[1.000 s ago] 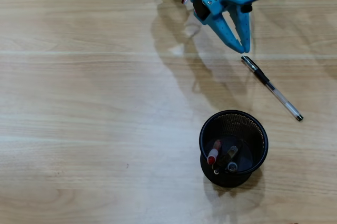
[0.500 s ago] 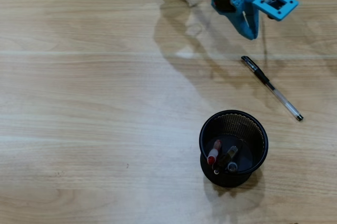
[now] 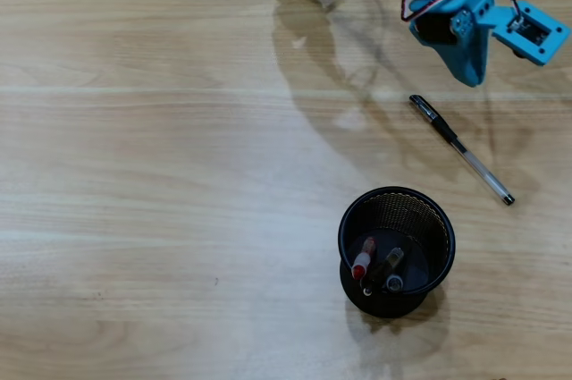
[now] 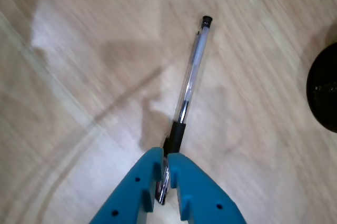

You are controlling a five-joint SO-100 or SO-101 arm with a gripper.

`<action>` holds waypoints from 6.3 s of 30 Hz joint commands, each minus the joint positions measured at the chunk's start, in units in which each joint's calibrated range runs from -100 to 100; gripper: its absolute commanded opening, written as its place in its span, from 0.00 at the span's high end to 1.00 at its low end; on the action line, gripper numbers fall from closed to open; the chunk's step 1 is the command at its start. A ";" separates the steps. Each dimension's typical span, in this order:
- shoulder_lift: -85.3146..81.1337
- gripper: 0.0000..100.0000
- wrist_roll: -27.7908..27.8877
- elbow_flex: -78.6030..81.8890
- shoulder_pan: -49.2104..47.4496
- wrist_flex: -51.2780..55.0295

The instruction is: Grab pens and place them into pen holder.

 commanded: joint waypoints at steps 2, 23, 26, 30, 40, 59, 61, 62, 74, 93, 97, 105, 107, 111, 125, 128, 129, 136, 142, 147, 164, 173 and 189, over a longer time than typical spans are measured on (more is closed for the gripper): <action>6.39 0.98 0.20 -10.71 0.82 0.30; 21.76 0.88 0.20 -32.61 5.09 17.95; 22.60 0.86 0.20 -32.61 4.63 17.87; 23.36 0.85 0.15 -32.70 3.64 17.78; 26.21 0.85 -2.85 -32.70 -0.81 17.70; 30.83 0.85 -3.81 -32.70 1.00 17.61; 32.09 0.85 -3.81 -32.70 1.00 16.75; 32.60 0.85 -3.81 -32.70 1.00 16.23; 33.52 0.98 -4.32 -32.70 1.55 16.15; 18.57 0.98 -4.17 -45.32 5.72 31.56; 15.29 0.98 -4.12 -50.64 7.99 36.46; 10.67 0.98 -2.24 -53.34 12.08 29.66; 10.84 0.98 -2.03 -53.25 12.90 23.29; 11.01 0.98 -0.56 -50.82 14.89 2.11; 11.68 0.98 -0.87 -41.99 25.42 -24.06; 12.86 0.98 -1.02 -41.00 26.70 -24.15; 13.44 0.98 -1.07 -40.91 26.79 -24.15; 19.32 0.98 -4.73 -40.82 27.06 -24.23; 25.54 0.98 -4.88 -40.82 26.15 -31.98; 33.10 0.98 -7.06 -40.82 25.88 -44.47; 35.54 0.98 -7.57 -40.64 25.24 -48.17; 31.84 0.93 -7.32 -39.91 25.24 -47.56; 19.66 0.94 -7.17 -31.17 25.42 -47.31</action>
